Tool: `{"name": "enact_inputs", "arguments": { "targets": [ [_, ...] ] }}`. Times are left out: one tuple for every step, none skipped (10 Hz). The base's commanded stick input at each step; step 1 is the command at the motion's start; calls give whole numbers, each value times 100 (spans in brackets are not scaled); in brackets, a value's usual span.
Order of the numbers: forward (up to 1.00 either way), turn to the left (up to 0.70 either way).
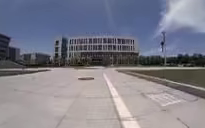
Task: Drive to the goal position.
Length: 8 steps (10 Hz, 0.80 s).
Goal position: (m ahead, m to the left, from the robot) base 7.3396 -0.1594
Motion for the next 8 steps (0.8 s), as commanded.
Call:
{"name": "enact_inputs", "arguments": {
  "targets": [
    [100, 0],
    [100, 0],
    [100, 0],
    [100, 0],
    [100, 0],
    [100, 0],
    [100, 0],
    [100, 0]
  ]
}}
